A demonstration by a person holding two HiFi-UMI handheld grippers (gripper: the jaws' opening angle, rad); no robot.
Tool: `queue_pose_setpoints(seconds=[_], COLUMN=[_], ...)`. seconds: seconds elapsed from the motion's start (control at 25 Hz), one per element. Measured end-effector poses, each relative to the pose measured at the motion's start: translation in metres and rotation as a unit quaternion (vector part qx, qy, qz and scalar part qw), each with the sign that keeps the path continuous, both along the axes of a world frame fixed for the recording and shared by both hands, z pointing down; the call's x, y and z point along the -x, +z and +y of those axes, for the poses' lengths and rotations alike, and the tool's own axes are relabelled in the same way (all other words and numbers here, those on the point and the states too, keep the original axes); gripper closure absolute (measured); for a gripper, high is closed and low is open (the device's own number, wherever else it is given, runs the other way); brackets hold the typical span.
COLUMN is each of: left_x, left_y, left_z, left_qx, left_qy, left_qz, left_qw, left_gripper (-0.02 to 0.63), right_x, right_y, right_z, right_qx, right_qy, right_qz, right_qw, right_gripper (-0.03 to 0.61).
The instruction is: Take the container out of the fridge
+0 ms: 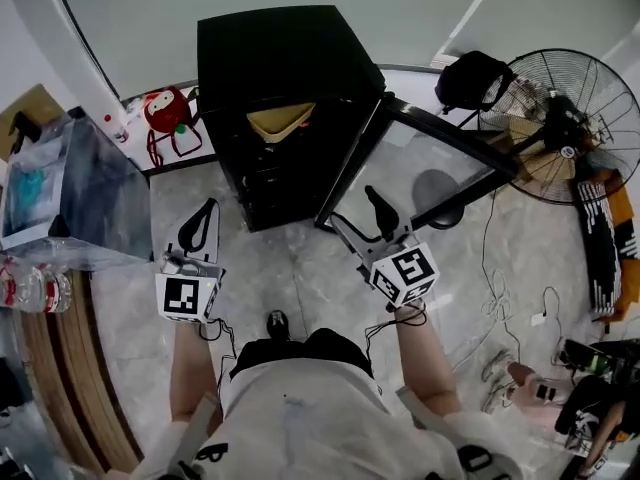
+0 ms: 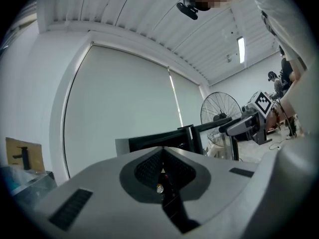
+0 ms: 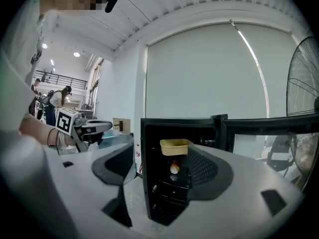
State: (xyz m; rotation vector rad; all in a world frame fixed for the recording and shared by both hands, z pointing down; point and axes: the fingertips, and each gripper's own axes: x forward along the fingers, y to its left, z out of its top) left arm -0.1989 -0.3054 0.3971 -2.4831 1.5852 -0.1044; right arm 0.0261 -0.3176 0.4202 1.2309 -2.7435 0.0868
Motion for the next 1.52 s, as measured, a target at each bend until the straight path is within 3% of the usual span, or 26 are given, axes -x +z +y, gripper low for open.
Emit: queue_pose_setpoints(seconds=[0.36,0.72,0.88,1.0,1.08,1.24,1.52], left_x=[-0.011,-0.024,-0.023,-0.024,-0.024,-0.028,-0.029], left_y=[-0.004,-0.001,0.000,-0.002,-0.002,-0.002,0.001], left_z=[-0.046,-0.060,-0.063,-0.064,-0.065,-0.066,-0.067], left_qx=[-0.008,-0.007,-0.006,-0.005,-0.004,-0.001,0.006], left_qy=[-0.015,-0.009,-0.012,-0.016,-0.015,-0.008,-0.005], left_qz=[0.008,0.004,0.007,0.004,0.002,-0.015,-0.017], left_qw=[0.9998,0.9999,0.9999,0.9999,0.9999,0.9999,0.9998], left_gripper=[0.606,0.606,0.606,0.606,0.606,0.606,0.606], right_x=[-0.005,-0.009,-0.003,0.002,0.011,0.030,0.050], right_y=[-0.001,-0.003,-0.004,-0.003,0.003,0.021,0.051], right_z=[-0.056,-0.074,-0.079,-0.081,-0.082,-0.084,-0.114], right_qx=[0.007,0.016,-0.002,-0.040,-0.073,-0.131,-0.221], right_qy=[-0.022,-0.028,-0.034,-0.044,-0.063,-0.099,-0.116], right_qz=[-0.004,-0.025,0.011,0.084,0.160,0.295,0.464], right_qw=[1.000,0.999,0.999,0.995,0.982,0.941,0.850], right_gripper=[0.253,0.253,0.253,0.253,0.253,0.253,0.253])
